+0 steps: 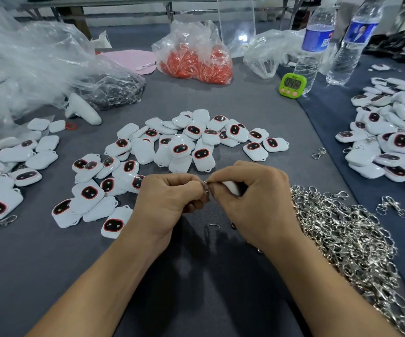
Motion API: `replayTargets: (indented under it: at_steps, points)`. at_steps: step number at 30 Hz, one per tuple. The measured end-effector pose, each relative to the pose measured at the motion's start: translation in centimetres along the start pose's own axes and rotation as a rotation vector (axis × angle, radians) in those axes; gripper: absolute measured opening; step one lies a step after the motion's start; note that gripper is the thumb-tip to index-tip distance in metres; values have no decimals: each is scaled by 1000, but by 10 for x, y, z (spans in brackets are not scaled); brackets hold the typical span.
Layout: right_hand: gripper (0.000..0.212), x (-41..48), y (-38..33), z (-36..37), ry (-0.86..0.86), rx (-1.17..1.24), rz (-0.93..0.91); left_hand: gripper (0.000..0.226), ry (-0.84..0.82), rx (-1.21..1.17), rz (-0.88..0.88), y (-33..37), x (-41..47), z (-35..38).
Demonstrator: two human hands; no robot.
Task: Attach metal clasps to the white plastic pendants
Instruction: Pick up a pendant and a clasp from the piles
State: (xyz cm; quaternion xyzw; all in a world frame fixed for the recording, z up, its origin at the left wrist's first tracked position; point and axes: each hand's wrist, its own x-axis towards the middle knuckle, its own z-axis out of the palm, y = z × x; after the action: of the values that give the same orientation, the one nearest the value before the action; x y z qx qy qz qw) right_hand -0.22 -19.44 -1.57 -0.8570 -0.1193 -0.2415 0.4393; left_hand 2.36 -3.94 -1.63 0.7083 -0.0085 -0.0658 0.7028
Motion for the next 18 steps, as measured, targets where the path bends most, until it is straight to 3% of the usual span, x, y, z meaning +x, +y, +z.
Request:
replayTargets:
  at_steps: [6, 9, 13, 15, 18]
  points:
    - [12, 1, 0, -1, -7, 37, 6, 16, -75, -49, -60, 1, 1, -1]
    - [12, 1, 3, 1, -4, 95, 142, 10, 5, 34, 24, 4, 0, -5]
    - [17, 8, 11, -1, -27, 416, 487, 5, 169, 835, 497, 0, -1, -25]
    - [31, 10, 13, -3, -128, 545, 517, 7, 152, 1118, 569, -2, -2, -28]
    - [43, 8, 15, 0, -241, 343, 466, 12, 114, 1293, 580, -6, 1, -18]
